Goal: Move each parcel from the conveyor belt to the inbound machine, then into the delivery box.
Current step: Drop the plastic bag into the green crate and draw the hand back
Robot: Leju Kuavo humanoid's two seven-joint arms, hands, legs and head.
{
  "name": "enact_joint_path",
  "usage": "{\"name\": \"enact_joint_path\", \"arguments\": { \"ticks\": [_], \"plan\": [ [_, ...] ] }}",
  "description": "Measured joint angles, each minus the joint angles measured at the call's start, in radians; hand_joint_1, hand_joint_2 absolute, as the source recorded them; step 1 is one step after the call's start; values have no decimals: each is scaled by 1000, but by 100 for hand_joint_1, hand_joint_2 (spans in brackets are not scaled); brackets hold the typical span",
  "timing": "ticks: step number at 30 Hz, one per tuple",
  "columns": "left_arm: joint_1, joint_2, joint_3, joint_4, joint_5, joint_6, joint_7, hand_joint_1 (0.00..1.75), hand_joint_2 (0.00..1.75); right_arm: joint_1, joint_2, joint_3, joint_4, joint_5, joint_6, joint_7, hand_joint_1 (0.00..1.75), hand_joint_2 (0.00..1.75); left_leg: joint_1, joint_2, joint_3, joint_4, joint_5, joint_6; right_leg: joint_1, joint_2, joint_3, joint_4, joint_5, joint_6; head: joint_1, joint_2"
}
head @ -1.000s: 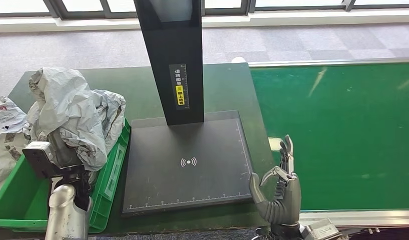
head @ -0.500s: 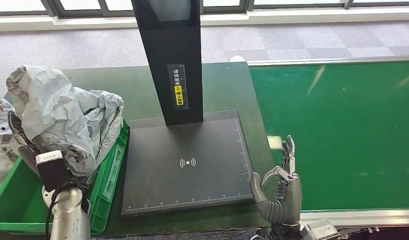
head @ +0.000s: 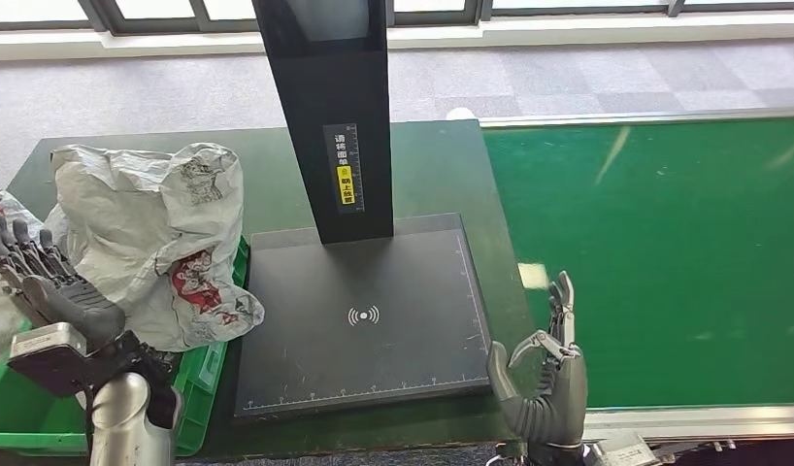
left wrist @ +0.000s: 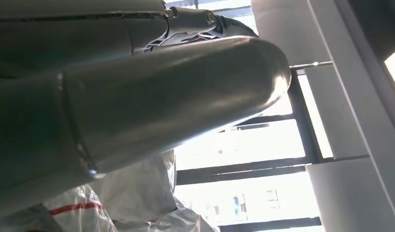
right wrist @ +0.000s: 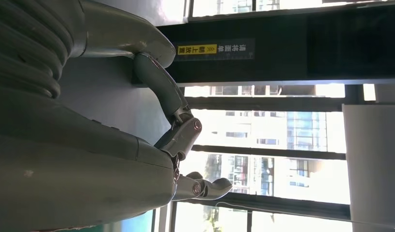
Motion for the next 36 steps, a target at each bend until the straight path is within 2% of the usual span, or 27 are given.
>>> {"name": "enact_joint_path", "arguments": {
  "ticks": [5,11,17,19,21,23,25,27,33,36],
  "plan": [
    [0,0,-1,-15,37,3,29,0,0,1,0,0,0,1,12,0,0,175,0,0,0,0,0,0,0,0,0,0,0,0,0,0],
    [4,-2,-7,-43,77,-87,-44,0,0,1,0,0,0,0,11,0,0,175,0,0,0,0,0,0,0,0,0,0,0,0,0,0],
    [10,-5,-20,-70,99,-126,-49,0,0,1,0,0,0,-2,8,0,0,175,0,0,0,0,0,0,0,0,0,0,0,0,0,0],
    [18,-8,-29,-98,120,-178,-49,0,0,1,0,0,0,-4,5,0,0,175,0,0,0,0,0,0,0,0,0,0,0,0,0,0],
    [31,-14,-49,-143,142,-279,-50,0,0,0,0,0,0,-9,0,0,0,175,0,0,0,0,0,0,0,0,0,0,0,0,0,0],
    [48,-22,-75,-179,157,-395,-50,0,0,0,0,0,-3,-10,-5,0,0,87,0,0,0,0,0,0,0,0,0,0,0,0,0,0],
    [64,-30,-97,-201,167,-482,-50,0,87,0,-1,0,-9,-8,-11,0,0,0,0,0,0,0,0,0,0,0,0,0,0,0,0,0],
    [75,-34,-113,-214,171,-548,-50,0,175,0,-1,0,-14,-8,-12,0,0,0,0,0,0,0,0,0,0,0,0,0,0,0,0,0],
    [80,-10,-195,-139,61,-790,-49,0,175,-4,-7,0,-21,-26,2,0,0,0,0,0,0,0,0,0,0,0,0,-1,0,0,0,0],
    [74,10,-256,-66,-6,-869,-49,0,175,-8,-10,0,-23,-26,15,0,0,0,0,1,0,0,0,0,0,1,-1,-1,0,0,0,0]
  ]
}}
